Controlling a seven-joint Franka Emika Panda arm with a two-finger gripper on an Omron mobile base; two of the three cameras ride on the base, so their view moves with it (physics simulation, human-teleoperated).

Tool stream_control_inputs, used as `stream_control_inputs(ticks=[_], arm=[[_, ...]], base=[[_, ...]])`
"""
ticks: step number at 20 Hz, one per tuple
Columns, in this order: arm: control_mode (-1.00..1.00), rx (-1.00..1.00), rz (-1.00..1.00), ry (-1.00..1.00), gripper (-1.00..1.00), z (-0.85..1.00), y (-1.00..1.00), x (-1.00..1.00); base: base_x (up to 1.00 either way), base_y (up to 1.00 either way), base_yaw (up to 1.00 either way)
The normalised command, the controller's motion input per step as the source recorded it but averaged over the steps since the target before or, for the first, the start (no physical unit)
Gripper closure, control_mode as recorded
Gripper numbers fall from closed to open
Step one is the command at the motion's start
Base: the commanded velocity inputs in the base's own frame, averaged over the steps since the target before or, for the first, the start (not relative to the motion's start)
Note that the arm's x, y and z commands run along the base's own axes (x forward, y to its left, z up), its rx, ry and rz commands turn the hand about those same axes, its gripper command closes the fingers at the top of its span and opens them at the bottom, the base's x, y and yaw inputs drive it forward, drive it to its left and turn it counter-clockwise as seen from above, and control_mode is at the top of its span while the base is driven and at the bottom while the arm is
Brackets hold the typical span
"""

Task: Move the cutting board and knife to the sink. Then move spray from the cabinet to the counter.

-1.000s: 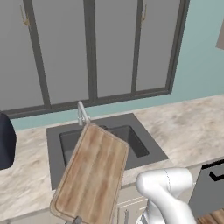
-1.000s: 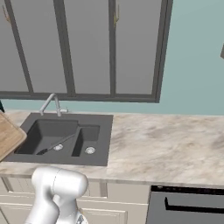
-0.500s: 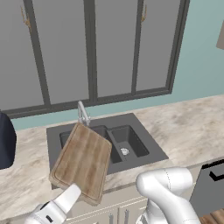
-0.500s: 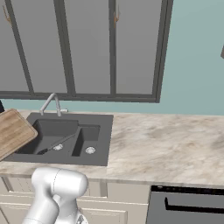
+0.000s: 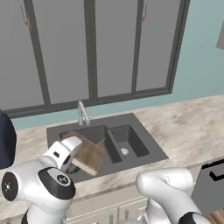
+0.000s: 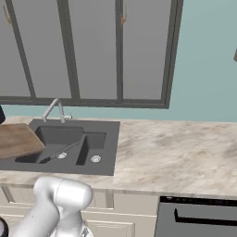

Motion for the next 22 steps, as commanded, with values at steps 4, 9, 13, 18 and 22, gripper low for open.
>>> stream_control_inputs(ticks=[4, 9, 13, 18, 22], arm=[[-1.0, 0.0, 0.04, 0.37, 1.0, 0.02, 0.01, 0.69], [-1.0, 0.0, 0.0, 0.16, 1.0, 0.0, 0.0, 0.63], [-1.0, -0.01, 0.0, 0.08, 1.0, 0.0, 0.0, 0.59], [-1.0, 0.0, 0.0, 0.06, 1.0, 0.0, 0.0, 0.67], [-1.0, 0.0, 0.0, 0.06, 1.0, -0.09, 0.0, 0.67]], base=[[0.0, 0.0, 0.0], [0.0, 0.0, 0.0], [0.0, 0.0, 0.0], [0.0, 0.0, 0.0], [0.0, 0.0, 0.0]])
